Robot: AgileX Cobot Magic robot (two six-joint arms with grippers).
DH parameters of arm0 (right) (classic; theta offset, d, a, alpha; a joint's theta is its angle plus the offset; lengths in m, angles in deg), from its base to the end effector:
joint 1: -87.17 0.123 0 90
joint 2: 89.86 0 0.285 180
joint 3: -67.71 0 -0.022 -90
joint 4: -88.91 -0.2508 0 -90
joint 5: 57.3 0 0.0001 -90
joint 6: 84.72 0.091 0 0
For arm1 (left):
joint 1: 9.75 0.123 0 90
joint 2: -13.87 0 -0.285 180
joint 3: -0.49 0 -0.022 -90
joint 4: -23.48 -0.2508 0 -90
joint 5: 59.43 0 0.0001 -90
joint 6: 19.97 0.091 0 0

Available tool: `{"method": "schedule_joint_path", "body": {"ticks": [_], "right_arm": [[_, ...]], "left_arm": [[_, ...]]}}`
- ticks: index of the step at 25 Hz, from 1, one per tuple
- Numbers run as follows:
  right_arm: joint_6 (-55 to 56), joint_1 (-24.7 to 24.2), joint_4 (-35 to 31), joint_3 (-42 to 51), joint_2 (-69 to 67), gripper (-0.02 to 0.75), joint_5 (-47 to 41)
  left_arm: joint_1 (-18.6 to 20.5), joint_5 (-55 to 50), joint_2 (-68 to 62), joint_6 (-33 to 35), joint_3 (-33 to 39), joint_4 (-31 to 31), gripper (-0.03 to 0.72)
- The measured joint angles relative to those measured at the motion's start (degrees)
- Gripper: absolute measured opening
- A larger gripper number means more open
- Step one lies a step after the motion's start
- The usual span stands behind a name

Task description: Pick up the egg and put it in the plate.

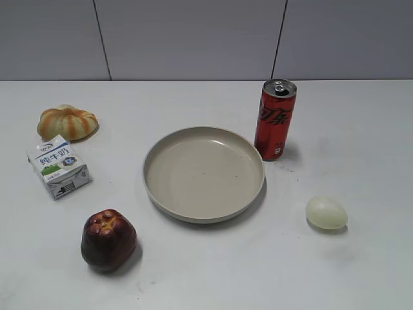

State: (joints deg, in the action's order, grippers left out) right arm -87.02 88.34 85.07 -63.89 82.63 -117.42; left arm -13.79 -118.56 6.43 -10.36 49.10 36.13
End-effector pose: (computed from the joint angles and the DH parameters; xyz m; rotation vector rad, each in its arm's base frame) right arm -0.0057 0.0052 0.2792 -0.0642 2.0229 0.0675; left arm -0.0068 -0.0167 0.2810 0.2443 1.9818 -0.2002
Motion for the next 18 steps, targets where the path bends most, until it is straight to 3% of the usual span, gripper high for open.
{"method": "schedule_joint_path", "body": {"ticks": [13,18], "right_arm": [[-0.6,0.0,0.0,0.0,-1.0,0.584,0.3],[-5.2,0.0,-1.0,-1.7,-9.0,0.584,5.7]], "left_arm": [[0.0,0.0,0.0,0.1,0.0,0.0,0.232],[0.0,0.0,0.0,0.1,0.0,0.0,0.232]]}}
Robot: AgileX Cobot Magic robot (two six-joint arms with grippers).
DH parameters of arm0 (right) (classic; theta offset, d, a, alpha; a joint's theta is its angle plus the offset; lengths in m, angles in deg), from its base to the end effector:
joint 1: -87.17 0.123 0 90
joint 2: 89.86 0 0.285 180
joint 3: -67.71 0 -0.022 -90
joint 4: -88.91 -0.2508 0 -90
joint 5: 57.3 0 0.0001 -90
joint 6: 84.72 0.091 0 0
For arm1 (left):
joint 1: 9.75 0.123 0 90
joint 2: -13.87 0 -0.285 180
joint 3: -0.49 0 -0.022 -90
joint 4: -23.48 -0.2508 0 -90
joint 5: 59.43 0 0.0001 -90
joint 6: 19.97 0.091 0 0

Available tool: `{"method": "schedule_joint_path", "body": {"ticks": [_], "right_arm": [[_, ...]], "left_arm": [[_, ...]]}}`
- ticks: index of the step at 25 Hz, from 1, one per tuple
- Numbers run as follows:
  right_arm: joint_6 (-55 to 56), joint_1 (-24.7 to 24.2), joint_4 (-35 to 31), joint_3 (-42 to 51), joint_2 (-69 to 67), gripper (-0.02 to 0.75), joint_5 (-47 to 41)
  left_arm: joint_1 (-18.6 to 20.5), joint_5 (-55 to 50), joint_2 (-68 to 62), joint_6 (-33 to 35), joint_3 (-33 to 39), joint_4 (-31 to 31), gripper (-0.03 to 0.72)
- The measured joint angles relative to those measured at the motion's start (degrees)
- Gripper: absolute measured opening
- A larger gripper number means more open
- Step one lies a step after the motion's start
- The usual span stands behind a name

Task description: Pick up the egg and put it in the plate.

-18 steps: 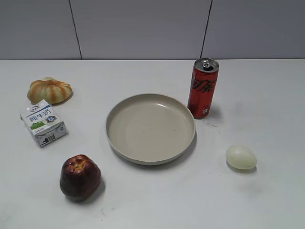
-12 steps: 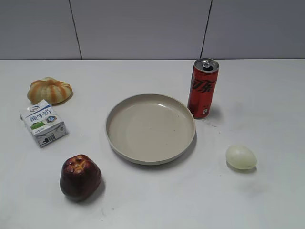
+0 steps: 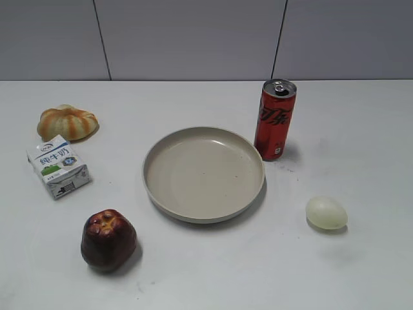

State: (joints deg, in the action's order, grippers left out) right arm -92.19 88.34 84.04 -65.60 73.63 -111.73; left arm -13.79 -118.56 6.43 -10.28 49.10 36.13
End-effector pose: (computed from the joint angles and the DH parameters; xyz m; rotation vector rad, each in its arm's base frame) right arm 0.0210 0.0067 0.2947 -0.1467 2.0450 0.0333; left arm -0.0068 -0.0167 0.2810 0.2457 1.9816 -0.1993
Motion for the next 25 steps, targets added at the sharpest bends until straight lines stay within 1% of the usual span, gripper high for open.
{"method": "schedule_joint_path", "body": {"ticks": [6,11,21,25], "right_arm": [[-8.7,0.0,-5.8,-2.6,-17.0,0.584,7.2],[-14.8,0.0,-8.0,-5.0,-29.8,0.584,11.0],[-38.0,0.0,-17.9,-6.6,-55.0,0.584,16.1],[-46.4,0.9,-19.7,-8.8,-62.9,0.584,17.0]], "left_arm": [[0.0,0.0,0.0,0.0,0.0,0.1,0.232],[0.0,0.0,0.0,-0.1,0.0,0.1,0.232],[0.0,0.0,0.0,0.0,0.0,0.1,0.232],[0.0,0.0,0.0,0.0,0.0,0.1,0.232]]}}
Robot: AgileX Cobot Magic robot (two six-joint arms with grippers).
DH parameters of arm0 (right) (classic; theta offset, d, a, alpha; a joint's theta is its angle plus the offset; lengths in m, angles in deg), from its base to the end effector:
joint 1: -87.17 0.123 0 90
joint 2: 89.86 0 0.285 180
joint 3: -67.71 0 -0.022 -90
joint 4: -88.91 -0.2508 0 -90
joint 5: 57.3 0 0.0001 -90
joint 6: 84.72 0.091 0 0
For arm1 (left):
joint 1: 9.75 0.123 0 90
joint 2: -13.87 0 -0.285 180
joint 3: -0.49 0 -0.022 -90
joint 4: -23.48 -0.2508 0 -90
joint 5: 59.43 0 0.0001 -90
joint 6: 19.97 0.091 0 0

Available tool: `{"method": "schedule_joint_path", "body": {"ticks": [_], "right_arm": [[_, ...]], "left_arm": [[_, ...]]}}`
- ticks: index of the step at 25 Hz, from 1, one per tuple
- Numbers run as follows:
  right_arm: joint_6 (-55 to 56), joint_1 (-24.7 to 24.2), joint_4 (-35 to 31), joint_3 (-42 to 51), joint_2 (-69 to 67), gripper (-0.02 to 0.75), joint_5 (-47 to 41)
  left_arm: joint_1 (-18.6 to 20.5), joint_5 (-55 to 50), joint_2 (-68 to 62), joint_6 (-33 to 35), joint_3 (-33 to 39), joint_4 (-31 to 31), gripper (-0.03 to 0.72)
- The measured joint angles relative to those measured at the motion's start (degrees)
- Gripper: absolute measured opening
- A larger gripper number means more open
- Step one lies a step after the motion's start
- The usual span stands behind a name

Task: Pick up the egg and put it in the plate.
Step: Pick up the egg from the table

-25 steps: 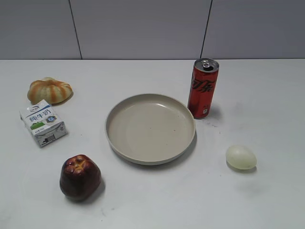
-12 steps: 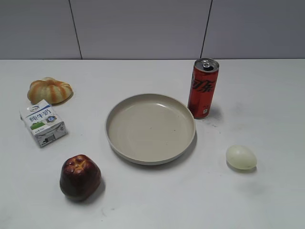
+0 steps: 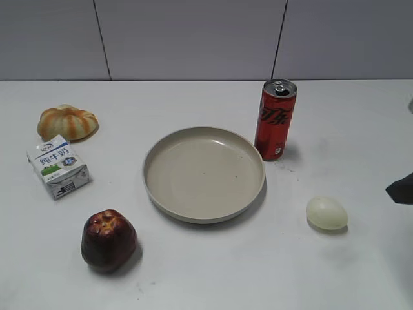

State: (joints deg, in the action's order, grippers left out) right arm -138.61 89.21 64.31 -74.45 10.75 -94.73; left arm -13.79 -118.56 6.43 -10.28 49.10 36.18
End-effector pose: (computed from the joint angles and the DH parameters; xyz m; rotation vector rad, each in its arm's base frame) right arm 0.2208 0.0309 0.2301 -0.8820 2.4489 0.1440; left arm -0.0068 -0.0167 0.2810 0.2457 1.9815 -0.2003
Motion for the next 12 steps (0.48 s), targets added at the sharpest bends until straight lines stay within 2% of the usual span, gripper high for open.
{"method": "schedule_joint_path", "body": {"ticks": [6,12], "right_arm": [[-8.3,7.1,0.1,-3.6,-9.8,0.584,3.6],[-9.1,15.6,7.2,-7.8,-19.5,0.584,5.3]], "left_arm": [[0.0,0.0,0.0,0.0,0.0,0.0,0.232],[0.0,0.0,0.0,-0.1,0.0,0.0,0.232]]}}
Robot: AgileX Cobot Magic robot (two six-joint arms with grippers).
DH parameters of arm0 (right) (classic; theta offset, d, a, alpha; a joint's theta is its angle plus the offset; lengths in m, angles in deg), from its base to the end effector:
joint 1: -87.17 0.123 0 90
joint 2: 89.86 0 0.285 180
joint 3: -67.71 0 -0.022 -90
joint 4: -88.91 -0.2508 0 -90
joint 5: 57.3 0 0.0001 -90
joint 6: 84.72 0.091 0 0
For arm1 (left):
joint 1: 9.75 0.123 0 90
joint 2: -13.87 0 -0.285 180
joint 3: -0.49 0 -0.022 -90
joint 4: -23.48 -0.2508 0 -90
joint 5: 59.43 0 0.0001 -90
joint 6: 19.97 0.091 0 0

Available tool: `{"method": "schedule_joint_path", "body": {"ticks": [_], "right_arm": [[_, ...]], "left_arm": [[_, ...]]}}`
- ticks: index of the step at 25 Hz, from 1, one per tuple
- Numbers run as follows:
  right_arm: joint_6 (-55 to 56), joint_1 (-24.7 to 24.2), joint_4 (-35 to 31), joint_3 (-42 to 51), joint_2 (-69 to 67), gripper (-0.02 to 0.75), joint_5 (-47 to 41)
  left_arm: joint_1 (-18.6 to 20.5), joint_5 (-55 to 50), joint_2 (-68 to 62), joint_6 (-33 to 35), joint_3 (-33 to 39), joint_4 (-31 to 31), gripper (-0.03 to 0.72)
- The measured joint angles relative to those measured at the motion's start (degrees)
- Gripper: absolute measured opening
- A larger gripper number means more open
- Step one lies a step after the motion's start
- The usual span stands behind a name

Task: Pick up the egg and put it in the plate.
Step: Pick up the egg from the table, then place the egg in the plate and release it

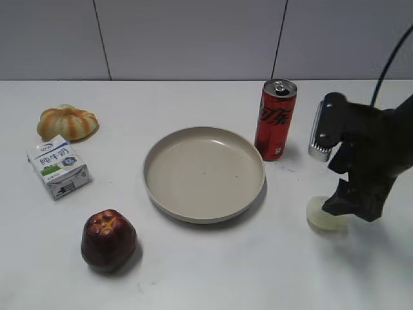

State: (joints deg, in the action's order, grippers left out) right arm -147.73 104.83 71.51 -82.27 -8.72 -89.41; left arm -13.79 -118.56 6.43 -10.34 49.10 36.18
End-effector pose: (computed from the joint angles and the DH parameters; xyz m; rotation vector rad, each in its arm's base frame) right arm 0.2661 0.0999 0.1800 -1.5317 2.2951 0.0837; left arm -0.0068 -0.0167 0.2810 0.2446 1.9817 -0.2010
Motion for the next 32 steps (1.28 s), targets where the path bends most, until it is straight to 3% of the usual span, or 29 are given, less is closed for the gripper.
{"method": "schedule_joint_path", "body": {"ticks": [12,14,17,21,24,32], "right_arm": [[2.5,2.3,6.8,-0.8,-12.3,0.584,4.6],[2.7,2.3,7.4,-0.8,-12.6,0.559,5.3],[2.7,2.3,8.6,-1.2,-12.7,0.439,5.6],[2.7,2.9,9.2,-4.0,-12.7,0.445,2.7],[2.7,5.7,9.3,-7.0,-11.7,0.445,-0.4],[2.7,19.0,9.3,-20.7,-13.8,0.445,0.5]], "left_arm": [[0.0,0.0,0.0,-0.1,0.0,0.0,0.232],[0.0,0.0,0.0,0.1,0.0,0.0,0.232],[0.0,0.0,0.0,-0.1,0.0,0.0,0.232],[0.0,0.0,0.0,0.0,0.0,0.0,0.232],[0.0,0.0,0.0,0.1,0.0,0.0,0.232],[0.0,0.0,0.0,0.0,0.0,0.0,0.232]]}}
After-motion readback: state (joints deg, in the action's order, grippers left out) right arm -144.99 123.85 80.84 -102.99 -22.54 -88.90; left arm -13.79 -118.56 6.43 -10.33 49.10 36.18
